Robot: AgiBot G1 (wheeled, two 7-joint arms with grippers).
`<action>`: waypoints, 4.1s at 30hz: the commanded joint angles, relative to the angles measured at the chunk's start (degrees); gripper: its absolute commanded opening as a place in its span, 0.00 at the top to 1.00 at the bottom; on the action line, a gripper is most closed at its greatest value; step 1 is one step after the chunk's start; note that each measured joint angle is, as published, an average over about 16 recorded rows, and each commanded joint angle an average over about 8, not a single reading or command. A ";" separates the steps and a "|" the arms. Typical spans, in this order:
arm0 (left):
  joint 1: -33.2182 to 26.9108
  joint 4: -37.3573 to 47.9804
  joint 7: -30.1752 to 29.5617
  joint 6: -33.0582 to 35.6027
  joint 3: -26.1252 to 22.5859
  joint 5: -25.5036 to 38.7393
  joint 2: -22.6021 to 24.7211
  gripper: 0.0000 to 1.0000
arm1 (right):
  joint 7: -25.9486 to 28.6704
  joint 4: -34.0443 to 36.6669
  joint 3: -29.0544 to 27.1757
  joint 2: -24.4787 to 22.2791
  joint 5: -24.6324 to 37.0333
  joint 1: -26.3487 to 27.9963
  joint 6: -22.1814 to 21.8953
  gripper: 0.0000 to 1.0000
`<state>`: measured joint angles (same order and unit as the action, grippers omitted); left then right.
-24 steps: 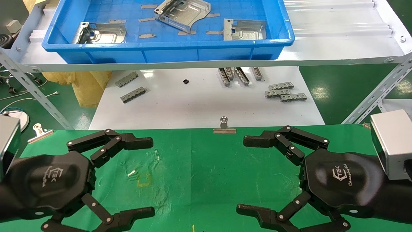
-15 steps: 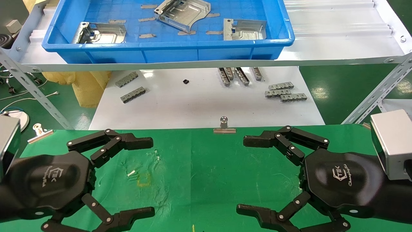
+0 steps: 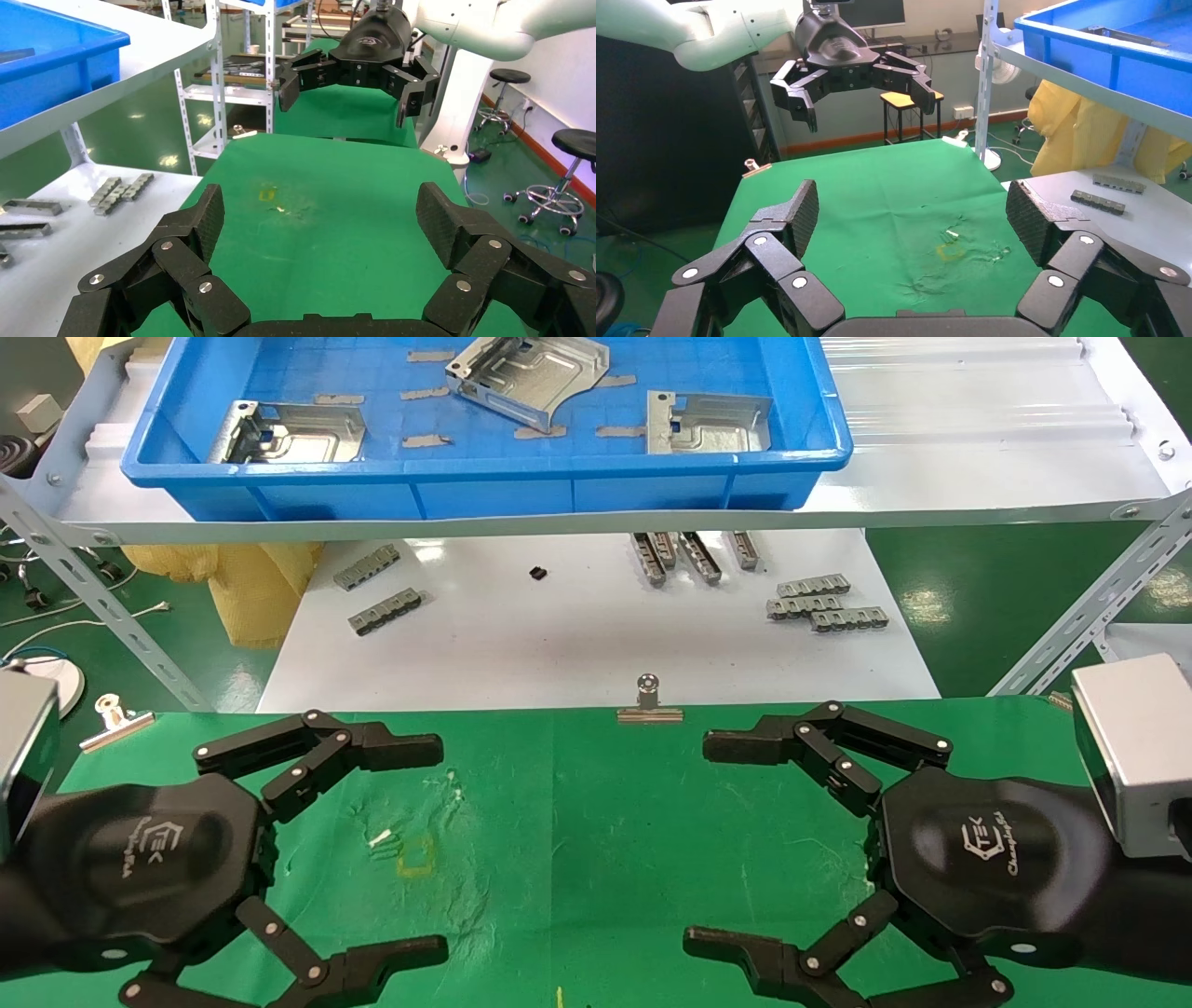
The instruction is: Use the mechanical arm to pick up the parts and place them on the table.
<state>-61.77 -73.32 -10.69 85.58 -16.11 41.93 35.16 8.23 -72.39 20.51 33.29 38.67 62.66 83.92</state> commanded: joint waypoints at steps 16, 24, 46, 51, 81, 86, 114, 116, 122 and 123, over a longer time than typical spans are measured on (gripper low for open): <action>0.00 0.00 0.00 0.00 0.00 0.00 0.00 0.00 | 0.00 0.00 0.00 0.00 0.00 0.00 0.00 1.00; 0.00 0.00 0.00 0.00 0.00 0.00 0.00 0.00 | 0.00 0.00 0.00 0.00 0.00 0.00 0.00 1.00; -20.12 10.27 -0.90 -2.56 -3.96 8.39 10.08 0.00 | -0.01 0.01 0.01 0.00 0.00 0.01 0.00 1.00; -33.15 25.55 1.08 -5.31 -7.78 16.43 18.26 0.00 | -0.01 0.01 0.01 0.00 -0.01 0.01 0.00 1.00; -54.41 69.89 1.99 -42.18 -16.19 34.12 42.59 1.00 | -0.02 0.01 0.03 -0.01 -0.02 0.01 0.00 0.00; -53.95 69.14 0.27 -43.06 -16.97 34.57 42.60 1.00 | -0.02 0.01 0.03 -0.01 -0.02 0.02 0.00 0.00; -53.47 65.76 1.84 -45.12 -22.13 35.71 42.52 1.00 | -0.03 0.01 0.05 -0.01 -0.03 0.02 -0.01 0.00; -53.59 65.69 1.89 -45.23 -22.27 35.49 42.48 1.00 | -0.03 0.01 0.05 -0.01 -0.03 0.02 -0.01 0.00; -54.79 65.27 2.80 -45.43 -22.06 34.07 42.29 1.00 | -0.03 0.01 0.05 -0.01 -0.03 0.02 -0.01 0.00; -55.12 65.20 3.12 -45.36 -21.94 33.74 42.23 1.00 | -0.03 0.01 0.06 -0.01 -0.04 0.02 -0.01 0.00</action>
<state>-117.06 -8.05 -6.99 40.89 -37.93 75.58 77.26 8.20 -72.37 20.56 33.27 38.63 62.68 83.91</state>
